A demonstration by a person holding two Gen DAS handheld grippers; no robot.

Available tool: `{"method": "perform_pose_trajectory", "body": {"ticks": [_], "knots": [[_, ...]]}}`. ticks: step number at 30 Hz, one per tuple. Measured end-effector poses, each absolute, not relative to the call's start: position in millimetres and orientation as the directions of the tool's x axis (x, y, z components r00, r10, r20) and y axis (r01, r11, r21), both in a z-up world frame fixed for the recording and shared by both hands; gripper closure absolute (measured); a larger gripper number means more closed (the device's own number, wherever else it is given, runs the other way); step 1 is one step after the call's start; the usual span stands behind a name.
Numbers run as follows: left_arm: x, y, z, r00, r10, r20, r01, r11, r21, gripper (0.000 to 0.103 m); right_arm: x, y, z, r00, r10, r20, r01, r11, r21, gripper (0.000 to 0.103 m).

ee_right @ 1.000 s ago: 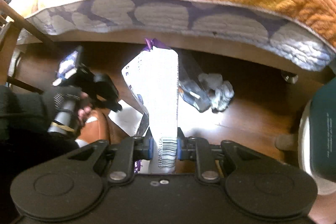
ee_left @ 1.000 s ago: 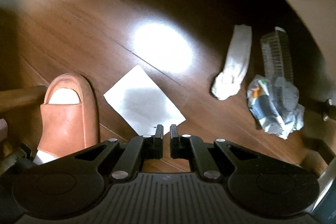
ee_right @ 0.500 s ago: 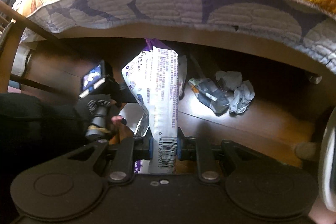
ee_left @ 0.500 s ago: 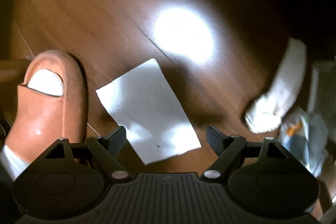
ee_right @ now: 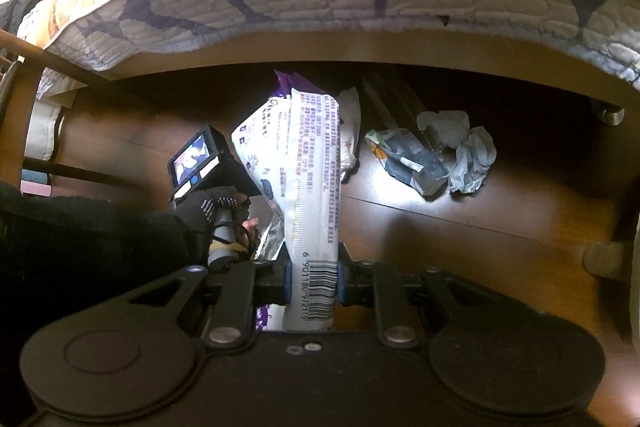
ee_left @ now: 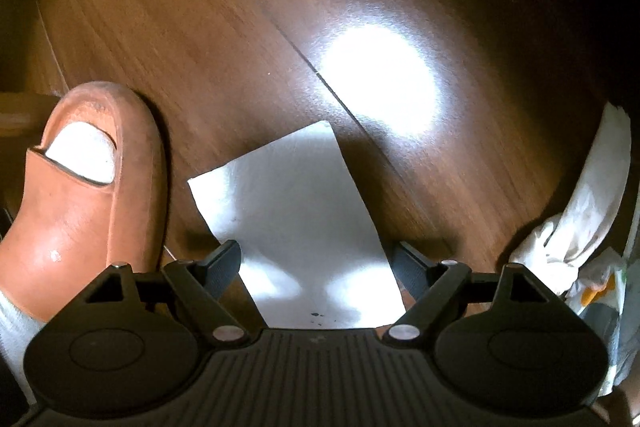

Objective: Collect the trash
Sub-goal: 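Lower left tool onto white tissue and close on it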

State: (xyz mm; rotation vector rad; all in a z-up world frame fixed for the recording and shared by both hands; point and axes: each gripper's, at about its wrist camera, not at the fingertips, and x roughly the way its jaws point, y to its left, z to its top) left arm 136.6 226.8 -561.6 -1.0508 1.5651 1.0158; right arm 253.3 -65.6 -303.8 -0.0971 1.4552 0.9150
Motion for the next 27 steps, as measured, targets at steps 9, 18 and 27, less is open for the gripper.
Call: {"method": "perform_pose_trajectory", "body": {"ticks": [9,18,27], "knots": [[153,205,-554,-0.066,-0.144,-0.987,-0.959,0.284,0.022,0.089,255,-67,-301,-0.130,0.479,-0.868,-0.573,0.678,0.460,0.084],[160,209,-542,-0.046,-0.155,-0.987,-0.952,0.306,-0.003,0.098,260,-70,-295,-0.099,0.498,-0.861,-0.561,0.687,0.462,0.084],[149,216,-543,-0.067,-0.155,-0.986,-0.960,0.279,0.021,0.086,259,-68,-297,-0.103,0.500,-0.860,-0.559,0.686,0.466,0.084]]}}
